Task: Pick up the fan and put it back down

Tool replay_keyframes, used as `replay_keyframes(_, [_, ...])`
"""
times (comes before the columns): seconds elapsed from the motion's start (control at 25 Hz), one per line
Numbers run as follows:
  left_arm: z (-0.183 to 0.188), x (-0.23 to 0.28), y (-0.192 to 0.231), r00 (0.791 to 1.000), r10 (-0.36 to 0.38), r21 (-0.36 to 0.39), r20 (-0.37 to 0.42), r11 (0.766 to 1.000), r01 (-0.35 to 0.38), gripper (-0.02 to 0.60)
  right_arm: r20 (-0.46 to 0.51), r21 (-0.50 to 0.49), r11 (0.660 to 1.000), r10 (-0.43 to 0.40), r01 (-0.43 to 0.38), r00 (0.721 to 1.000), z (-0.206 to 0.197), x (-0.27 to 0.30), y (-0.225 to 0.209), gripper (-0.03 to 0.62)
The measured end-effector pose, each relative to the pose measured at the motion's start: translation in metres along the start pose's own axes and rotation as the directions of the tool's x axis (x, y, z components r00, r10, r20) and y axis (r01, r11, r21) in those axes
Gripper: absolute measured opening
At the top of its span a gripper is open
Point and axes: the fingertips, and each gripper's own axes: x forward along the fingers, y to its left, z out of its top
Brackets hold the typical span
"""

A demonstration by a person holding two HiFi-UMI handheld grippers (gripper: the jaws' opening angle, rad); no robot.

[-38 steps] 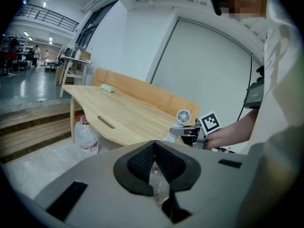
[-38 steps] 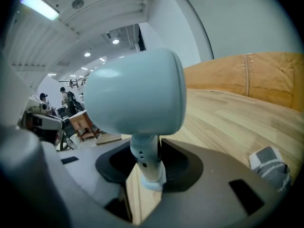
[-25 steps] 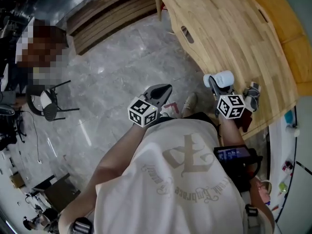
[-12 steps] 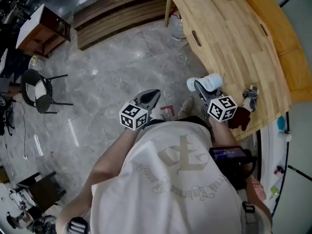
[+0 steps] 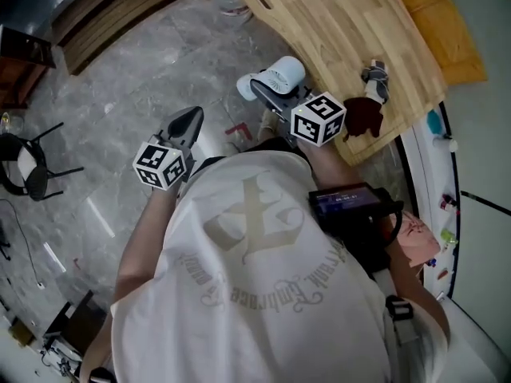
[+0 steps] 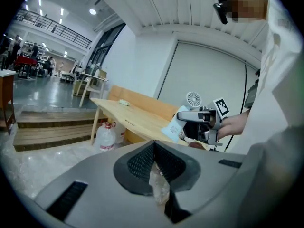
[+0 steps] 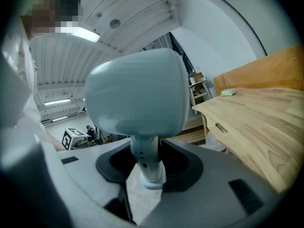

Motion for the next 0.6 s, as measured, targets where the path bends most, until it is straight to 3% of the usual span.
replay_keyframes(0.6, [-0.021,0.013,-0.007,1.0,-0.009,-0.004,-0.025,1.0,0.009,0.011,0.02,0.007,0.999,0.035,-0.035,0.999,-0.015,-0.012,0.011,0.153])
